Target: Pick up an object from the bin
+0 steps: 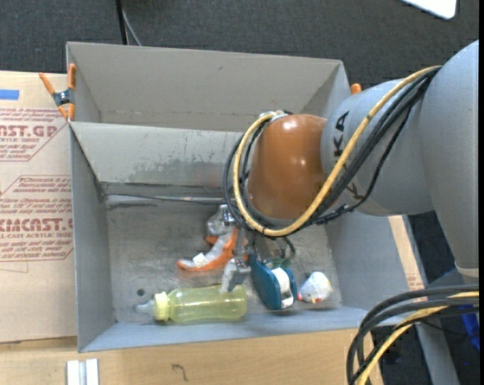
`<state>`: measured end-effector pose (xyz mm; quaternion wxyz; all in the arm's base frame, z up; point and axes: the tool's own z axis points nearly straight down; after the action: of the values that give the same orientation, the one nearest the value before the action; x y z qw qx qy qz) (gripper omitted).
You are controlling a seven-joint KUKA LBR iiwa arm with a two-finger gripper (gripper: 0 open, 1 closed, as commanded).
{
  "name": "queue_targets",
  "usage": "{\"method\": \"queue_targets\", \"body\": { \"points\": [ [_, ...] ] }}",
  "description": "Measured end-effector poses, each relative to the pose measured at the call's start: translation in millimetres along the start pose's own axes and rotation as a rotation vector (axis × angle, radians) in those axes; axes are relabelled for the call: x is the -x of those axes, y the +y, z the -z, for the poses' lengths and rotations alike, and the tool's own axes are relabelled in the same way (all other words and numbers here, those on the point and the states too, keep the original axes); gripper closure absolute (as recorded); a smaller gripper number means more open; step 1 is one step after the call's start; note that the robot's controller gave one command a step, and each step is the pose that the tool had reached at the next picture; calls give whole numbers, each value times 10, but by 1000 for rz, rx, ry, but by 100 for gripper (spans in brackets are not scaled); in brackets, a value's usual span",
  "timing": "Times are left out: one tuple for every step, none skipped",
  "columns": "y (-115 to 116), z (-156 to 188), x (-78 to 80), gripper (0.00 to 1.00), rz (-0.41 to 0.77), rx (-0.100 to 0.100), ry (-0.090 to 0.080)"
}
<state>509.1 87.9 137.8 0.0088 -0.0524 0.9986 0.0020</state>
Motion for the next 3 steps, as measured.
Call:
{"method": "queue_targets", "body": {
  "points": [
    [-4, -34, -44, 100, 1, -2, 16],
    [0, -2, -4, 0, 0, 0, 2],
    [2, -2, -8, 0, 0, 0, 3]
  ]
}}
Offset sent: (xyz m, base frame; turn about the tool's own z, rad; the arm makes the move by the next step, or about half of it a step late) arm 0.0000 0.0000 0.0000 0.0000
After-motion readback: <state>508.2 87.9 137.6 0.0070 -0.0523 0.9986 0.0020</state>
